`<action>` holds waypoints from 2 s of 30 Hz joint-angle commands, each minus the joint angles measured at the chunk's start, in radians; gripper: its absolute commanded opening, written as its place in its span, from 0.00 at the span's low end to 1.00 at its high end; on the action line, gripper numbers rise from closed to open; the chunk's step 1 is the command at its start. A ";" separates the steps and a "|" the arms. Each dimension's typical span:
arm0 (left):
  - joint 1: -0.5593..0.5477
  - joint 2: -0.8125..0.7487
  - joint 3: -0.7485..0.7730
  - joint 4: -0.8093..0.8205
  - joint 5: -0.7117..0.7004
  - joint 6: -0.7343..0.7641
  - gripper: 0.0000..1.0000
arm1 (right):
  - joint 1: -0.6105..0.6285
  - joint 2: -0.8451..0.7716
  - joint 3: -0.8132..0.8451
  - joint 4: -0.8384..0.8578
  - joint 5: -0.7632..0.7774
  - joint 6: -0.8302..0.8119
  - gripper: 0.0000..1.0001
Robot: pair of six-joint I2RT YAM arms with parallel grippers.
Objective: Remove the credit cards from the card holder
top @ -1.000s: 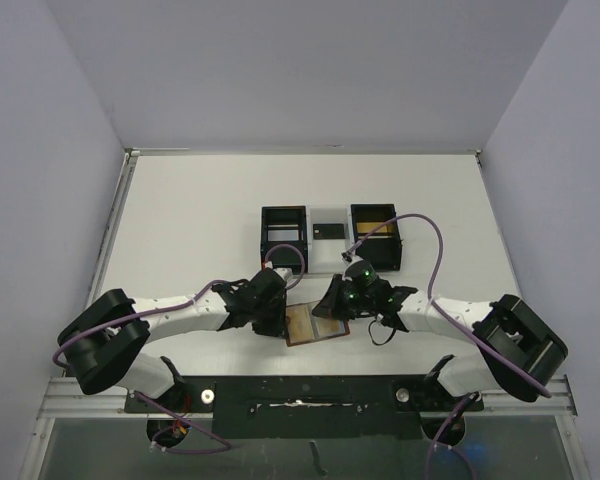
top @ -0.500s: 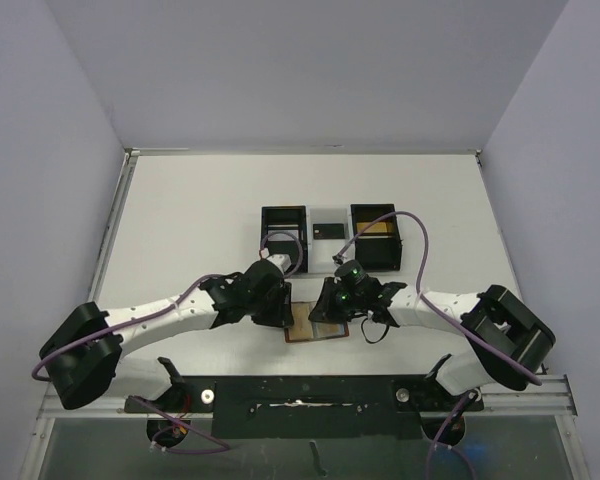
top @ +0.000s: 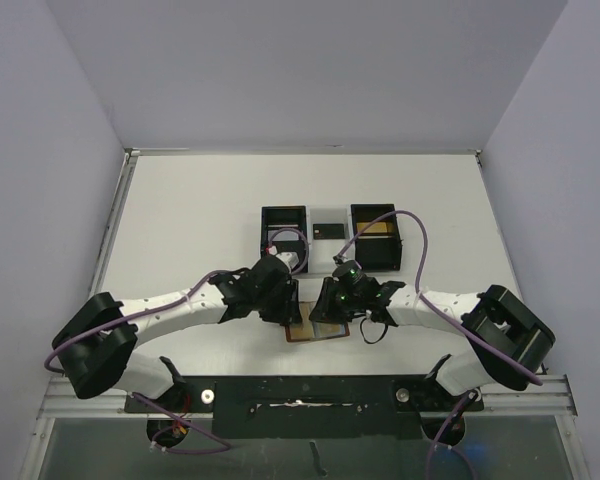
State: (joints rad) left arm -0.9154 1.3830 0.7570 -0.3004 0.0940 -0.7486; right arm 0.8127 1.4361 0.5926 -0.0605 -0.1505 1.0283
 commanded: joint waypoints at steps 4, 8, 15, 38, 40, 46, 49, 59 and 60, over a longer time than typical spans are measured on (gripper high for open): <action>0.001 0.044 -0.015 0.057 0.013 -0.018 0.33 | 0.019 0.010 0.039 -0.016 0.035 0.015 0.24; 0.001 0.074 -0.025 0.045 -0.022 -0.017 0.27 | 0.037 0.031 0.066 -0.064 0.067 0.027 0.26; -0.006 0.154 0.002 -0.019 -0.060 -0.034 0.18 | 0.057 0.068 0.112 -0.159 0.130 0.039 0.27; -0.016 0.186 -0.003 -0.018 -0.075 -0.014 0.03 | 0.031 -0.025 -0.006 0.111 -0.025 0.056 0.00; -0.016 0.190 -0.003 -0.022 -0.080 -0.012 0.00 | 0.025 -0.045 -0.008 0.075 -0.009 0.051 0.00; -0.016 0.196 -0.001 -0.025 -0.082 -0.011 0.00 | -0.003 -0.080 -0.031 0.018 -0.003 0.036 0.00; -0.017 0.193 0.001 -0.024 -0.083 -0.010 0.00 | -0.015 -0.095 -0.040 0.008 -0.002 0.032 0.00; -0.023 0.200 0.008 -0.017 -0.077 0.000 0.00 | 0.021 0.003 0.034 -0.060 0.034 0.018 0.22; -0.023 0.200 0.010 -0.018 -0.078 0.002 0.00 | 0.027 0.018 0.048 -0.074 0.045 0.018 0.24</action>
State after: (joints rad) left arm -0.9245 1.5394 0.7647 -0.3099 0.0570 -0.7731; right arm 0.8127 1.4067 0.5720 -0.0914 -0.1471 1.0622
